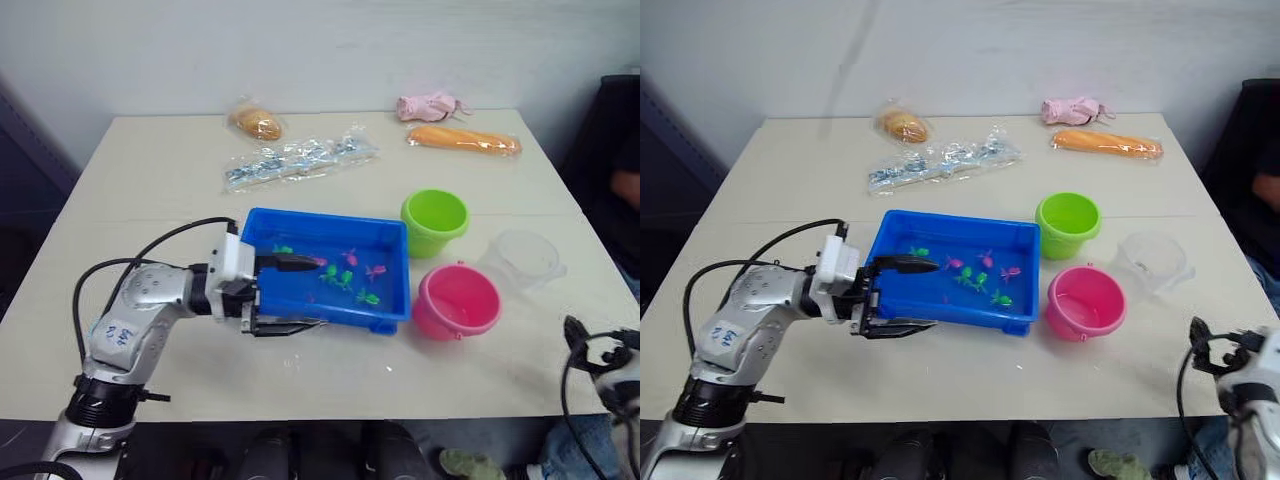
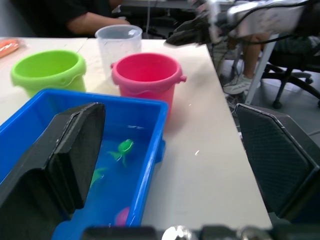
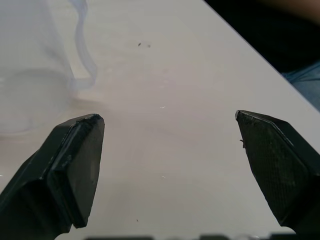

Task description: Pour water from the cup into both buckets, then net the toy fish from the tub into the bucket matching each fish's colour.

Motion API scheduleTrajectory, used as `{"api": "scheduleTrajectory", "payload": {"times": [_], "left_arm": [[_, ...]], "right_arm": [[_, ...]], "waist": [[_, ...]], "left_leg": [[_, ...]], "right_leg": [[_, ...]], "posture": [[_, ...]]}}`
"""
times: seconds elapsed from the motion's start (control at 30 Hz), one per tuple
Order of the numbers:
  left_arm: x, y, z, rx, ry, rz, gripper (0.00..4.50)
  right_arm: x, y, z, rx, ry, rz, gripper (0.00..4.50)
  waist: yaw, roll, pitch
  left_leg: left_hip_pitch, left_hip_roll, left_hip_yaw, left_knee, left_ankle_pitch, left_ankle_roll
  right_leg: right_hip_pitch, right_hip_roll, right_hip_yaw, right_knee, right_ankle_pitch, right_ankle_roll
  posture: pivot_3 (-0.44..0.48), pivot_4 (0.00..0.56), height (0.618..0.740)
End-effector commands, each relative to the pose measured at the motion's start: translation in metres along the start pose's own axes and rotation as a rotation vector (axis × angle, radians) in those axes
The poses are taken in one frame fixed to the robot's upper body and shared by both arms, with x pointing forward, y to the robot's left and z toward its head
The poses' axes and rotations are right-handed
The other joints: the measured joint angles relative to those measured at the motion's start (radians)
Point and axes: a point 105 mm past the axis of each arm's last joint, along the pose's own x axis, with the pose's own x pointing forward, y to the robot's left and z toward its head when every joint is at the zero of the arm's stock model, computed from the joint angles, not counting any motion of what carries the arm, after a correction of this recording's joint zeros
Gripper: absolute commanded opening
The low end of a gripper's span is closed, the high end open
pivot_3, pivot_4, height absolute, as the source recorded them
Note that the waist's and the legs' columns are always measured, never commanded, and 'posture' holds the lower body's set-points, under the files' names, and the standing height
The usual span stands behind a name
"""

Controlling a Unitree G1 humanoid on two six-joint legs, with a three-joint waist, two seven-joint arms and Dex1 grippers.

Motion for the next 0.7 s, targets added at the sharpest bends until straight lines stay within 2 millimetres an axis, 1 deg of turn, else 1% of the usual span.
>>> {"api": "scheduleTrajectory", "payload": {"times": [0.03,0.13,0.2,0.27,0.3,0.37,0.4,0.47,0.53,0.6,0.63,0.7], "left_arm": [[-0.023,0.007,0.003,-0.025,-0.009,0.085,4.50],[-0.045,0.015,-0.005,-0.058,0.024,0.181,4.50],[-0.055,0.017,-0.007,-0.084,0.023,0.226,4.50],[-0.074,0.018,-0.014,-0.107,0.050,0.296,4.50],[-0.084,0.019,-0.017,-0.121,0.057,0.346,4.50],[-0.108,0.021,-0.025,-0.135,0.078,0.463,4.50],[-0.123,0.020,-0.032,-0.142,0.099,0.534,4.50],[-0.143,0.014,-0.040,-0.157,0.130,0.622,4.50],[-0.170,0.006,-0.049,-0.167,0.164,0.749,4.50],[-0.194,-0.003,-0.057,-0.165,0.200,0.862,4.50],[-0.201,-0.006,-0.059,-0.157,0.217,0.900,4.50],[-0.223,-0.022,-0.063,-0.166,0.260,1.003,4.50]], "right_arm": [[-0.018,0.026,0.063,-0.088,-0.200,0.206,4.46],[-0.024,0.046,0.091,-0.199,-0.217,0.308,4.46],[-0.022,0.052,0.105,-0.248,-0.224,0.315,4.46],[-0.023,0.070,0.121,-0.307,-0.249,0.395,4.46],[-0.025,0.082,0.125,-0.326,-0.255,0.446,4.46],[-0.026,0.104,0.125,-0.375,-0.237,0.555,4.46],[-0.025,0.116,0.124,-0.388,-0.237,0.607,4.46],[-0.024,0.132,0.123,-0.404,-0.242,0.679,4.46],[-0.023,0.150,0.119,-0.400,-0.252,0.768,4.46],[-0.025,0.164,0.115,-0.375,-0.260,0.869,4.46],[-0.028,0.169,0.114,-0.359,-0.264,0.912,4.46],[-0.033,0.177,0.111,-0.370,-0.303,0.990,4.46]], "waist": [[-0.006,0.000,0.000],[-0.010,0.000,0.000],[-0.010,-0.002,0.000],[-0.009,-0.002,0.000],[-0.009,-0.002,0.000],[-0.008,-0.003,0.000],[-0.007,-0.004,0.000],[-0.010,-0.006,0.000],[-0.014,-0.007,0.000],[-0.015,-0.009,0.000],[-0.015,-0.009,0.000],[-0.008,-0.011,0.000]], "left_leg": [[0.000,0.000,0.001,0.000,-0.001,0.001],[0.001,0.001,0.001,0.000,-0.002,0.000],[0.001,0.001,0.001,0.000,-0.002,0.000],[0.000,0.001,0.001,0.000,-0.002,0.000],[0.000,0.001,0.001,0.000,-0.002,0.000],[0.000,0.001,0.001,0.000,-0.003,0.000],[-0.001,0.002,0.001,0.000,-0.003,0.000],[-0.001,0.002,0.001,0.000,-0.004,0.000],[-0.001,0.002,0.001,0.000,-0.005,0.001],[-0.001,0.001,0.002,0.000,-0.005,0.001],[-0.001,0.001,0.002,0.000,-0.005,0.001],[-0.002,0.001,0.001,0.000,-0.006,0.002]], "right_leg": [[0.000,0.000,0.001,0.000,0.000,0.000],[0.000,0.000,0.001,0.000,0.000,0.000],[-0.001,0.000,0.001,0.000,0.000,0.000],[-0.001,0.000,0.001,-0.001,0.000,0.000],[-0.001,0.000,0.001,-0.001,0.000,0.000],[-0.002,0.000,0.001,-0.002,0.000,0.000],[-0.002,0.000,0.001,-0.003,0.000,0.000],[-0.002,0.000,0.001,-0.004,0.000,0.000],[-0.002,0.000,0.001,-0.004,0.000,0.000],[-0.002,-0.001,0.001,-0.005,0.000,0.000],[-0.002,-0.001,0.001,-0.005,0.000,0.000],[-0.002,-0.002,0.000,-0.006,0.000,0.000]], "posture": [[0.000,0.150,0.740],[0.000,0.150,0.740],[0.000,0.150,0.740],[0.000,0.150,0.740],[0.000,0.150,0.740],[0.000,0.150,0.740],[0.000,0.150,0.740],[0.000,0.150,0.740],[0.000,0.150,0.740],[0.000,0.150,0.740],[0.000,0.150,0.740],[0.000,0.150,0.740]]}}
